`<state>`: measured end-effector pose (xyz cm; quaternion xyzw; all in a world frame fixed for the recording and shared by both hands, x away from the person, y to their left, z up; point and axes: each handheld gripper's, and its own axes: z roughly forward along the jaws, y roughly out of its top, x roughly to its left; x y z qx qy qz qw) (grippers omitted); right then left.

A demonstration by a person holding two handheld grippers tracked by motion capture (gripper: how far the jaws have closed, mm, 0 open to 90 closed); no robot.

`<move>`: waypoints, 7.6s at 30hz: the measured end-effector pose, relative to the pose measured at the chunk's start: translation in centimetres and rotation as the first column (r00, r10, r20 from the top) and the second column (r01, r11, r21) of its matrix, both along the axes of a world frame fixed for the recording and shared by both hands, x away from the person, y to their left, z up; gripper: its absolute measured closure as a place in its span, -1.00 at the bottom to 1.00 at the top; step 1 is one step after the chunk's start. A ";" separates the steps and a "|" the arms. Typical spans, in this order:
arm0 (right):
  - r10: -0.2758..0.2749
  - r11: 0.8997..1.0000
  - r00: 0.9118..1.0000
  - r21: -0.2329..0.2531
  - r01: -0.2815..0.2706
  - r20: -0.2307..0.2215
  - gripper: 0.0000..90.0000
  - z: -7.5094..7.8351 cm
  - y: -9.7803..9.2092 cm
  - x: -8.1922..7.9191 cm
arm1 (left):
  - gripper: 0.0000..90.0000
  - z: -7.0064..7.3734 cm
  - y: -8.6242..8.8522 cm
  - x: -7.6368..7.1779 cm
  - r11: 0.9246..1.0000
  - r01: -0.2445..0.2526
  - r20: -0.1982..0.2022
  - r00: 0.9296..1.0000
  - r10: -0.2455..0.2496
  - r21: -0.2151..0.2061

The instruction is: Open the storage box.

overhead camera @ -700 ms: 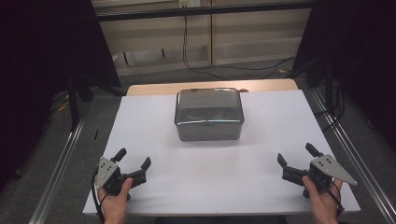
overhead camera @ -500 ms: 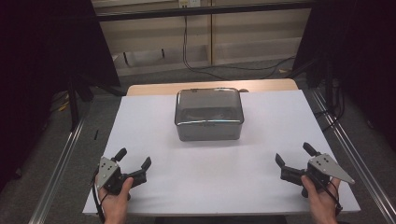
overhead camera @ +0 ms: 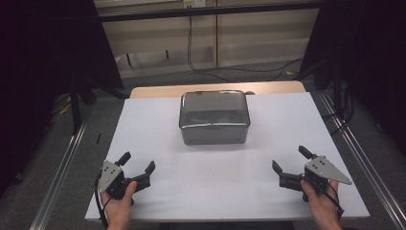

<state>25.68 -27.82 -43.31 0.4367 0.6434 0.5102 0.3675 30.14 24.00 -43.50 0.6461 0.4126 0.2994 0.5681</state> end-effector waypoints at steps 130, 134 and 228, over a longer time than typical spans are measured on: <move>0.355 0.338 0.909 -0.937 0.093 0.218 0.59 -0.8 18.5 10.0 | -0.90 -0.1 -0.7 0.1 0.996 0.039 -0.008 0.999 -0.039 0.081; 0.362 0.338 0.905 -0.936 0.097 0.225 0.71 -0.6 18.4 10.0 | -0.90 -0.1 -0.7 0.1 0.996 0.046 -0.012 0.999 -0.045 0.080; 0.356 0.427 0.880 -0.893 0.145 0.314 0.80 3.1 18.0 10.9 | -0.88 1.9 -9.3 13.4 0.963 0.215 0.054 0.972 -0.227 0.164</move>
